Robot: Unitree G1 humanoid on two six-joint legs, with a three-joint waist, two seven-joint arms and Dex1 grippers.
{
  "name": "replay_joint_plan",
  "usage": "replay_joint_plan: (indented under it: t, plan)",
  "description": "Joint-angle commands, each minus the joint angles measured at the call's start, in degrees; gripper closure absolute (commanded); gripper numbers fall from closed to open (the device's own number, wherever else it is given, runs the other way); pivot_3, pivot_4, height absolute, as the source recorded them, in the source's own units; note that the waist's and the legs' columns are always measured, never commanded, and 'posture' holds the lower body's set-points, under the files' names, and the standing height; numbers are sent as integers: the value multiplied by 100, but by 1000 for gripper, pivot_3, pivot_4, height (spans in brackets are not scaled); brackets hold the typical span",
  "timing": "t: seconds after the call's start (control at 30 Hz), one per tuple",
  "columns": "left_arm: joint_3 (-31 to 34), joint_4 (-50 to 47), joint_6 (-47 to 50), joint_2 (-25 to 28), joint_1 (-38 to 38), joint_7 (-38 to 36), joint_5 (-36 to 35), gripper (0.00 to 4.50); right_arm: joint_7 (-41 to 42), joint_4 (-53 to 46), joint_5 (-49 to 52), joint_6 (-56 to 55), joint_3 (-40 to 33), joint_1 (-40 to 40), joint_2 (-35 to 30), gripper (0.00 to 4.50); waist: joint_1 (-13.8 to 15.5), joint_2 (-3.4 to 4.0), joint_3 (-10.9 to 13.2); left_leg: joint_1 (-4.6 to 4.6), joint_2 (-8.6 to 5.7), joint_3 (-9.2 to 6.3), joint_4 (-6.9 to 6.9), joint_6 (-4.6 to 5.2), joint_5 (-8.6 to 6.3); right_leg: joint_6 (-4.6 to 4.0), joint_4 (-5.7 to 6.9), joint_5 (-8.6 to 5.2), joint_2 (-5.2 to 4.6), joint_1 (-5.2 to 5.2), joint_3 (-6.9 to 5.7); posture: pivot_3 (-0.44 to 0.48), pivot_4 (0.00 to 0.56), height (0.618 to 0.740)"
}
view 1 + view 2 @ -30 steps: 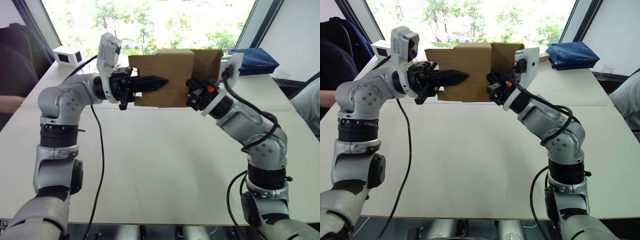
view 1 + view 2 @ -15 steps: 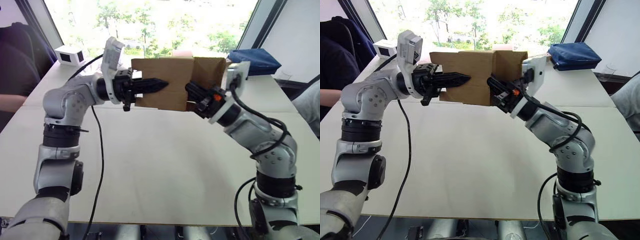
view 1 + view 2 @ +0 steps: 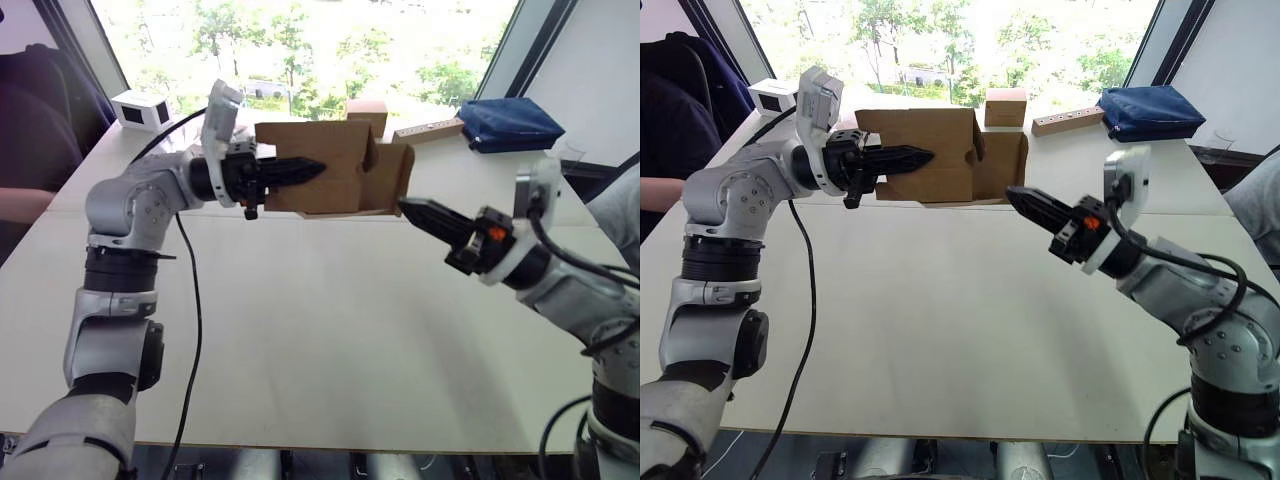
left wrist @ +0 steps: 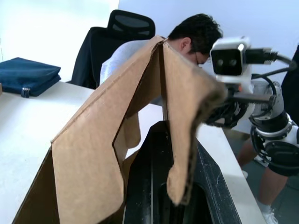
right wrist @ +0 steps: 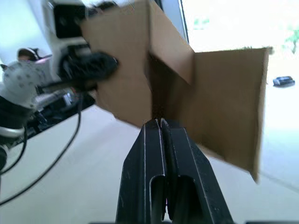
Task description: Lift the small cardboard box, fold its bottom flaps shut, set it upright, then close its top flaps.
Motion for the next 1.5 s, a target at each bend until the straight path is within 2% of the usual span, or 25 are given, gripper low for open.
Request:
replay_joint_plan:
  t: [0.03,0.3,0.57,1.07,1.5]
  plan:
    - [64,-116,-1,18,-205,-18,-81,4500,29,-240,-239,-163,173,-67,9,4441,-18,0,0,0,1,0,0,0,0,0,0,0,1,0,1,0,150,740]
    - [111,-149,77,-25,-289,7,-157,4500,-85,-72,-899,-412,767,-366,448,4441,6,0,0,1,5,-3,0,-1,1,-1,1,-1,14,-2,2,0,150,740]
    - [194,-506,347,-29,-216,85,-412,4500,27,156,-1361,-615,847,-550,593,4441,4,0,0,-1,3,-2,1,-1,1,0,0,0,8,-1,3,0,150,740]
    - [100,-605,397,-22,-38,95,-445,4500,9,46,-804,-547,610,-823,853,4441,5,0,1,-1,3,-2,1,-2,1,0,1,0,8,-1,3,0,150,740]
    - [108,-697,461,-84,-98,35,-548,4500,477,313,-855,-571,1059,-1168,1001,4441,0,0,1,0,4,-3,0,-2,1,0,1,0,10,-1,2,0,150,740]
